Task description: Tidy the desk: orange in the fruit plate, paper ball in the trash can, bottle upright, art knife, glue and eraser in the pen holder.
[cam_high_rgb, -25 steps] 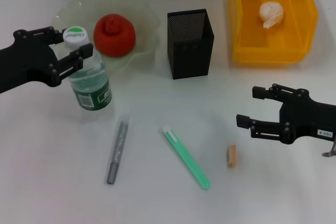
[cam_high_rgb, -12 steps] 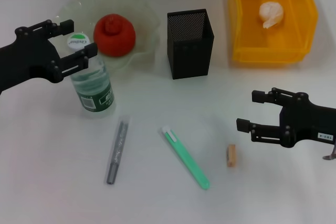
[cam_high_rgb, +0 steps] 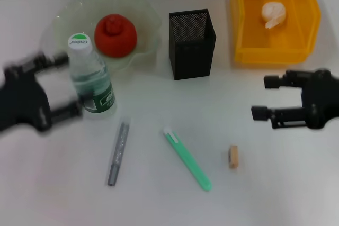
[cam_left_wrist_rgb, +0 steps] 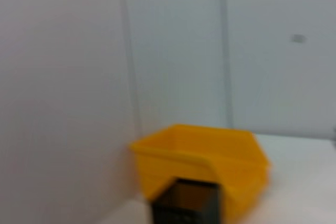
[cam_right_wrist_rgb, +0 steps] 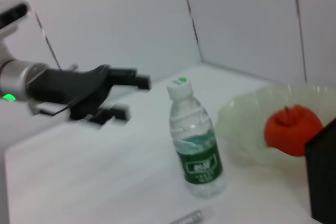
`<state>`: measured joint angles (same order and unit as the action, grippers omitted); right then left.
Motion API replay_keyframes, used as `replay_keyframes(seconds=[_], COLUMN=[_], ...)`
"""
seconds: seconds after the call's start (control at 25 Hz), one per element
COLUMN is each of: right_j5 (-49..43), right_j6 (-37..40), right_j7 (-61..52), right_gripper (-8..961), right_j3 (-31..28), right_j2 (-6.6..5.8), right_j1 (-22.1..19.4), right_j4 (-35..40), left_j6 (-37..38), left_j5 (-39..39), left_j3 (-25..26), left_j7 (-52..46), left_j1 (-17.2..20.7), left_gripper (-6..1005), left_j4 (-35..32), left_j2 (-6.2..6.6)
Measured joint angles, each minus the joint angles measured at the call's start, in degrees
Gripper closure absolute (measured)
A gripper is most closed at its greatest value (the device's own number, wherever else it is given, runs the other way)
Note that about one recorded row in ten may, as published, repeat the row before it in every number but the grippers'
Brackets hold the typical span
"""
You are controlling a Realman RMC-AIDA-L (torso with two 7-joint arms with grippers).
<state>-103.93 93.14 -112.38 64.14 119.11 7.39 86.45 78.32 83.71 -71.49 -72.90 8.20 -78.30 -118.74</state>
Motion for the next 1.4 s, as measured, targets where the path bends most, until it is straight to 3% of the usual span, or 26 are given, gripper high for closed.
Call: replay_keyframes(seconds=[0.04, 0.08, 0.12, 0.16, 0.24, 0.28, 0.32, 0.36, 0.4, 0.48, 0.52, 0.56, 0.6, 0.68, 0.88, 1.4], right_j5=[-2.56, -9.78, -9.78, -13.63, -21.42, -27.95, -27.95, -31.93, -31.93, -34.16, -34.16, -35.25, -35.25, -36.55, -36.30, -36.09], right_j6=[0.68, 3.53, 3.53, 5.46, 8.40, 9.08, 9.08, 8.10, 8.10, 4.83, 4.83, 2.40, 2.40, -2.09, -8.19, -16.45], right_j7=[-3.73, -13.96, -13.96, -18.91, -28.58, -37.45, -37.45, -43.00, -43.00, -47.95, -47.95, -50.29, -50.29, -53.06, -53.78, -55.19], right_gripper=[129, 129, 130, 130, 131, 131, 132, 132, 132, 133, 134, 134, 134, 135, 144, 180], right_j3=[0.29, 1.98, 1.98, 3.60, 7.78, 12.86, 12.86, 18.24, 18.24, 25.68, 25.68, 30.03, 30.03, 36.40, 43.84, 54.06], right_j2=[0.00, -0.01, -0.01, 0.00, 0.10, 0.16, 0.16, 0.23, 0.23, 0.31, 0.31, 0.37, 0.37, 0.49, 0.72, 0.77], right_j1=[0.94, 5.03, 5.03, 7.63, 13.36, 18.71, 18.71, 23.66, 23.66, 30.37, 30.37, 33.99, 33.99, 38.60, 42.26, 42.96], right_j4=[2.65, 9.14, 9.14, 11.10, 12.84, 11.63, 11.63, 8.35, 8.35, 1.80, 1.80, -2.58, -2.58, -8.79, -14.90, -17.05], left_j6=[2.43, 4.00, 6.12, 9.49, 10.59, 11.29, 11.29, 11.41, 11.47, 11.55, 11.55, 11.60, 11.77, 12.06, 12.58, 13.15], left_j5=[-0.16, -0.27, -0.29, -0.31, -0.33, -0.33, -0.33, -0.32, -0.33, -0.37, -0.37, -0.37, -0.37, -0.37, -0.37, -0.34], left_j3=[-0.33, -0.54, -0.70, -0.78, -0.70, -0.40, -0.40, -0.22, -0.06, 0.29, 0.29, 0.43, 0.57, 0.66, 1.07, 1.44], left_j7=[2.52, 4.06, 5.64, 8.43, 9.88, 11.87, 11.87, 13.14, 14.33, 14.97, 14.97, 14.98, 15.02, 15.27, 16.83, 17.77], left_j1=[0.56, 0.83, 0.77, 0.09, -0.57, -1.58, -1.58, -2.16, -2.88, -3.66, -3.66, -3.80, -3.90, -3.99, -4.57, -5.59], left_gripper=[238, 239, 240, 241, 243, 243, 244, 245, 245, 245, 245, 246, 246, 246, 246, 248], left_j4=[1.90, 3.20, 5.42, 10.49, 13.50, 17.59, 17.59, 19.79, 21.86, 23.34, 23.34, 23.52, 23.55, 23.60, 25.22, 28.23], left_j2=[0.00, 0.00, -0.01, -0.01, -0.01, -0.01, -0.01, 0.00, 0.03, 0.07, 0.07, 0.08, 0.08, 0.09, 0.09, 0.18])
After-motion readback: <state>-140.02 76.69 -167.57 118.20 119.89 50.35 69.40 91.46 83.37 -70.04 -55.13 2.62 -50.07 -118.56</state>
